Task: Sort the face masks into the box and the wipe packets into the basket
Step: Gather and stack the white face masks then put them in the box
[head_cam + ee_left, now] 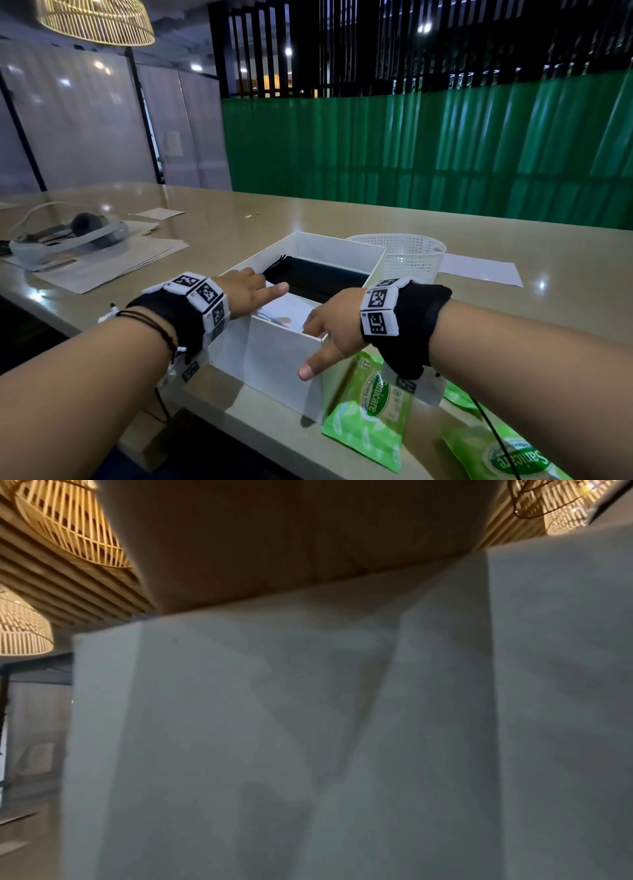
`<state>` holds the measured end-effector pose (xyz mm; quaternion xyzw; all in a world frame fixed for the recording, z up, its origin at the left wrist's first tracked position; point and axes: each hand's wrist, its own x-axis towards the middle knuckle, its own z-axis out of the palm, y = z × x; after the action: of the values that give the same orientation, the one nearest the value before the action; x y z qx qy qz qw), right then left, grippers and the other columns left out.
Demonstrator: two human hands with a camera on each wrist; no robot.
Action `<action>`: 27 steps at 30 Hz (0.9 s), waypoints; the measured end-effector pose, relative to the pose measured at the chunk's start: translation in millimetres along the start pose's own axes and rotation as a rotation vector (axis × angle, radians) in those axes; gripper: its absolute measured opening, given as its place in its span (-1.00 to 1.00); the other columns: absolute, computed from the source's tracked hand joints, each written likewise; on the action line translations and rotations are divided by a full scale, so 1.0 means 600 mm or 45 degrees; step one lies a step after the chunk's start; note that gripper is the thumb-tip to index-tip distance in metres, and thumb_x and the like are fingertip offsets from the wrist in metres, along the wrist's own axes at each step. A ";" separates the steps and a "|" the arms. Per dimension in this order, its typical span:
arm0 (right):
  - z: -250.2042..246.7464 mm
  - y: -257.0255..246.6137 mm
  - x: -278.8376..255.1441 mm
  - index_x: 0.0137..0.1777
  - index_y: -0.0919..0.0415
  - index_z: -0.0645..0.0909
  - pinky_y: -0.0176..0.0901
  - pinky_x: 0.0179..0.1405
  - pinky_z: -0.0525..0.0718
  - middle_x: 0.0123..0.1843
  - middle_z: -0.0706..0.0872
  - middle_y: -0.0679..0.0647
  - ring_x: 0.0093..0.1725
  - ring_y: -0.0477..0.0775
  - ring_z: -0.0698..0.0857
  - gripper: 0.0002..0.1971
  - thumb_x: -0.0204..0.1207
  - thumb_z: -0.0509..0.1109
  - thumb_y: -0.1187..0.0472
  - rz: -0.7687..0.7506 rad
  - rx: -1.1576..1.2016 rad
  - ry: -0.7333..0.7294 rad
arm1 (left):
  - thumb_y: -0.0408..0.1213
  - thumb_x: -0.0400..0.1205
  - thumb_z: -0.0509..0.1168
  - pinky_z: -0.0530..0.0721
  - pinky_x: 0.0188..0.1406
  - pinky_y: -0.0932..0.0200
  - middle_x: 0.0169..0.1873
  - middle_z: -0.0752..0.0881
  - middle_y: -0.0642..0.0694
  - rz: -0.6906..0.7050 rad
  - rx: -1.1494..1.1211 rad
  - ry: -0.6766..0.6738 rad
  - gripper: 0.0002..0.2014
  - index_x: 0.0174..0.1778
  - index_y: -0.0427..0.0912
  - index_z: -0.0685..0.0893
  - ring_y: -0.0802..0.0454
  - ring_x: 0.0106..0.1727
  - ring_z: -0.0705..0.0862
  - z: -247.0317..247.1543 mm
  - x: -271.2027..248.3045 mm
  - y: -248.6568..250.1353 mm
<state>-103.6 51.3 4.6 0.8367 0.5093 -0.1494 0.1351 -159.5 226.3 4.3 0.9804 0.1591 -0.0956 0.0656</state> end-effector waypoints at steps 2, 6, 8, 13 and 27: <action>-0.003 -0.001 -0.002 0.33 -0.18 0.50 -0.09 0.13 0.50 0.40 0.55 -0.17 0.08 -0.03 0.53 -0.19 0.17 0.13 -0.63 0.009 0.014 -0.021 | 0.51 0.43 -0.34 0.17 0.55 0.02 0.45 0.42 -0.11 0.048 -0.035 -0.052 -0.08 0.51 -0.01 0.37 -0.04 0.50 0.33 0.001 0.008 -0.006; -0.011 -0.006 -0.012 0.41 -0.08 0.45 -0.14 0.02 0.40 0.07 0.63 -0.12 0.01 -0.01 0.47 -0.20 0.28 0.15 -0.56 0.047 0.010 -0.068 | 0.67 0.24 -0.24 0.13 0.58 0.01 0.52 0.44 0.07 -0.114 -0.177 -0.215 -0.03 0.44 0.25 0.47 0.03 0.54 0.37 0.009 0.017 -0.011; -0.015 -0.008 -0.016 0.48 -0.05 0.39 -0.12 0.08 0.43 0.16 0.64 -0.08 0.12 0.04 0.52 -0.18 0.32 0.15 -0.54 0.066 -0.017 -0.084 | 0.59 0.37 -0.22 0.11 0.55 0.05 0.51 0.45 0.08 -0.160 -0.168 -0.252 -0.15 0.41 0.25 0.50 0.06 0.53 0.37 0.010 0.021 -0.007; -0.012 -0.010 -0.010 0.34 -0.14 0.51 -0.09 0.16 0.51 0.34 0.60 -0.10 0.20 0.04 0.58 -0.27 0.29 0.16 -0.56 0.032 0.013 -0.069 | 0.41 0.56 -0.22 0.08 0.51 0.08 0.48 0.47 0.06 -0.176 -0.140 -0.282 -0.29 0.42 0.14 0.53 0.06 0.52 0.35 0.007 0.018 0.005; -0.021 0.007 -0.019 0.27 -0.08 0.59 -0.15 0.15 0.50 0.13 0.66 -0.09 0.15 0.00 0.60 -0.32 0.32 0.19 -0.52 -0.008 0.089 -0.057 | 0.54 0.39 -0.36 0.34 0.39 0.02 0.39 0.56 -0.24 -0.340 0.117 -0.037 0.03 0.28 -0.14 0.66 -0.15 0.38 0.52 0.009 0.014 0.000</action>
<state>-103.4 45.2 20.7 0.8357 0.5033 -0.1862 0.1169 -152.5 228.0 -2.8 0.9510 0.2827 -0.1250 0.0096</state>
